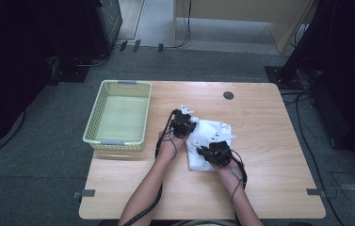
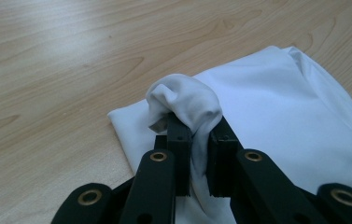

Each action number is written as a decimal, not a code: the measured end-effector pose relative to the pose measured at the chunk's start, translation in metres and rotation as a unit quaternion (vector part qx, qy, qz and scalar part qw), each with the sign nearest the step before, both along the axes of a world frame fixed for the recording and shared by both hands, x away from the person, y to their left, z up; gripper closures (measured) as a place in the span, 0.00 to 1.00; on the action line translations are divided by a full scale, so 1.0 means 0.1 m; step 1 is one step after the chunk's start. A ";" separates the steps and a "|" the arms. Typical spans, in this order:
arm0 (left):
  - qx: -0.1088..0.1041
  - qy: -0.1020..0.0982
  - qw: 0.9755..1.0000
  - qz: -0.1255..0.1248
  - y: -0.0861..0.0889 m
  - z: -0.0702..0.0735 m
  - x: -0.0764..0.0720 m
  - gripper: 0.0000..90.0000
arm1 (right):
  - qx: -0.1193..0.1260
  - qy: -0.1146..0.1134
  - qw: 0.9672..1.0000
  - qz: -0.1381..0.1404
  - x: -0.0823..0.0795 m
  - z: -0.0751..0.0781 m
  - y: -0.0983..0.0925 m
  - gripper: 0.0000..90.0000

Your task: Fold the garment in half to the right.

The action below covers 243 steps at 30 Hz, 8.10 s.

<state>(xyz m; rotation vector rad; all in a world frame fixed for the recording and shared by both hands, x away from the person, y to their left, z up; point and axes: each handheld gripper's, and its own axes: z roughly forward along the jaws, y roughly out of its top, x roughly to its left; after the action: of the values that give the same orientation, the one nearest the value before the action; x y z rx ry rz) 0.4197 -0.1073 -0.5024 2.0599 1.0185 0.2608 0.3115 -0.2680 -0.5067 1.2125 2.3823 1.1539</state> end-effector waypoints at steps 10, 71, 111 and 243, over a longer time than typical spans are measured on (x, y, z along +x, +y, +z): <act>0.004 0.007 1.000 -0.001 0.00 -0.12 0.01 0.93 | -0.016 0.014 1.000 -0.009 0.05 -0.11 -0.04 0.92; 0.002 -0.006 0.999 0.047 0.41 0.23 0.04 0.92 | 0.007 -0.024 0.999 0.030 0.17 0.09 0.38 0.89; -0.014 0.010 1.000 0.018 0.08 0.15 0.14 0.63 | -0.001 -0.018 0.999 -0.027 0.07 -0.05 -0.09 0.82; 0.017 -0.030 0.998 0.058 0.45 -0.17 0.14 0.32 | -0.003 -0.017 0.998 -0.057 0.16 -0.13 -0.37 0.45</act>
<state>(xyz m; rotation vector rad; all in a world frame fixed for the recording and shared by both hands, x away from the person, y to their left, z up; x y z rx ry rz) 0.4336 -0.0627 -0.5190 2.0125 1.1061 0.3999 0.3280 -0.3054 -0.5199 1.2965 2.2587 1.1232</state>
